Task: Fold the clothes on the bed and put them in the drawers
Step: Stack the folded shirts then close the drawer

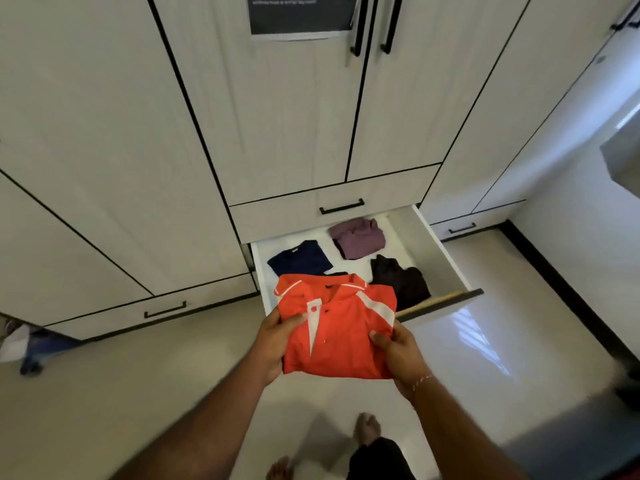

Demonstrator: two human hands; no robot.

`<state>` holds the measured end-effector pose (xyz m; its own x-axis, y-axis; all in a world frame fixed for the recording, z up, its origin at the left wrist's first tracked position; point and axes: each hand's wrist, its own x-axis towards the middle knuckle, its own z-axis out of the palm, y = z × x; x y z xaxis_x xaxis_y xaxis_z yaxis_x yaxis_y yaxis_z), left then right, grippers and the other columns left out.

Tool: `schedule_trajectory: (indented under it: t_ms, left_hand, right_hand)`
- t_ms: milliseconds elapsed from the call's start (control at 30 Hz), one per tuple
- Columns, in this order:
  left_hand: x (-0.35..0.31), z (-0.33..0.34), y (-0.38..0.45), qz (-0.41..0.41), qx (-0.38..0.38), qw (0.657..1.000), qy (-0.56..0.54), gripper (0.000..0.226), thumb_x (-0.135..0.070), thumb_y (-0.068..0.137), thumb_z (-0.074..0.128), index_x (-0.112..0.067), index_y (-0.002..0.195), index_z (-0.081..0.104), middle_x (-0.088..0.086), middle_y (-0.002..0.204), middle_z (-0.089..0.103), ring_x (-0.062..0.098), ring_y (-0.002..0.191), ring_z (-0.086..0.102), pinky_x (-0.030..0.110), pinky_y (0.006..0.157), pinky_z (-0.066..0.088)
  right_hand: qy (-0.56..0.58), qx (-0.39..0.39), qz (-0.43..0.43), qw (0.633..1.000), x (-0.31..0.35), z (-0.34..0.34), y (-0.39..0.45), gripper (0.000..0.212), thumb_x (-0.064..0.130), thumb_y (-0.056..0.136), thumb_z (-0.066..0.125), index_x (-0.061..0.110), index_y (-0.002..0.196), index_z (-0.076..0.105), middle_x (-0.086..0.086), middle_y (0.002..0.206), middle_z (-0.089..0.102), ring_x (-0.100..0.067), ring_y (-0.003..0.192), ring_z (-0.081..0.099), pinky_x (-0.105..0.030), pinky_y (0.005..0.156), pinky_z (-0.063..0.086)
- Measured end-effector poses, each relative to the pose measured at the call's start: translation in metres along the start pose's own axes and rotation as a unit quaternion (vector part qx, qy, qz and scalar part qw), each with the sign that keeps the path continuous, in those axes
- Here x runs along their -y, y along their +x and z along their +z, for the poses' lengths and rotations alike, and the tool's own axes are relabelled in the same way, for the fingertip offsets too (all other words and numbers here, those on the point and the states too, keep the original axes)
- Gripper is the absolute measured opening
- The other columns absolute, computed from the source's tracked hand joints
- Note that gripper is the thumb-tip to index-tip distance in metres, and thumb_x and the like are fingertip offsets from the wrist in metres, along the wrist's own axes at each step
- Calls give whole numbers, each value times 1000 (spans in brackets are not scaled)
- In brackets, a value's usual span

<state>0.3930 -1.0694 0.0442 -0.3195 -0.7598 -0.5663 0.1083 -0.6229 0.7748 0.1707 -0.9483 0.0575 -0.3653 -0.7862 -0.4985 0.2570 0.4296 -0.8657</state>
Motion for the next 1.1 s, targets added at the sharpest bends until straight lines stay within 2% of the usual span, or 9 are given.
schedule_trajectory:
  t_ms: [200,300,400,500,633,767,833,933,1100]
  left_hand:
    - [9,45,67,-43,-67,997,13,39,-35,90,79,-33,127,71,3,117,78,33,104,75,60,89,60]
    - [18,69,108,-27,-129,988,83,31,-43,90,76,-39,121,71,-5,112,78,26,104,73,54,92,60]
    - [22,79,149,-10,-166,971,168,19,-41,93,76,-38,109,67,-12,102,73,21,103,70,42,92,56]
    - [27,76,197,-8,-217,955,202,24,-38,94,74,-27,115,69,-3,101,74,24,99,71,44,92,57]
    - [30,61,255,-16,-270,941,204,14,-30,93,73,-25,105,68,-6,91,73,22,92,71,31,72,53]
    - [39,21,343,-30,-271,940,206,8,-21,95,69,-25,102,68,4,99,75,26,96,72,46,90,59]
    - [51,-2,386,-30,-284,933,218,12,-21,96,67,-21,108,68,8,104,74,29,100,71,50,95,57]
    - [65,-26,441,-14,-333,911,241,23,-23,95,69,-9,114,69,13,107,74,32,101,70,48,95,55]
    - [78,-43,496,-18,-364,908,207,50,-43,81,77,-14,122,67,1,108,71,22,102,67,39,90,54]
  right_hand:
    - [-73,32,19,997,18,-41,84,40,23,98,68,24,137,60,-1,126,72,-29,117,68,-60,102,53]
    - [-102,85,47,990,28,-66,145,48,13,96,69,29,140,56,1,128,71,-26,117,67,-54,101,55]
    - [-212,167,39,962,38,-74,205,62,6,94,70,29,146,47,2,133,65,-21,119,64,-46,102,55]
    - [-291,205,60,932,38,-61,265,67,0,96,62,25,153,38,0,138,58,-22,123,58,-42,105,50]
    - [-327,160,54,930,27,-29,336,59,-2,95,60,17,149,46,-5,132,61,-29,124,58,-45,106,49]
    - [-335,135,24,932,-16,10,426,56,-11,87,58,10,139,56,-11,122,68,-32,112,64,-54,104,50]
    - [-345,137,13,928,-40,31,468,55,-7,87,59,18,137,58,-7,119,69,-30,108,65,-53,102,52]
    - [-349,143,-13,926,-67,57,520,52,-2,88,59,28,130,61,-2,116,71,-26,105,67,-51,100,54]
    - [-369,97,-67,922,-90,75,586,67,13,80,70,16,145,53,-16,140,57,-36,124,57,-51,107,48]
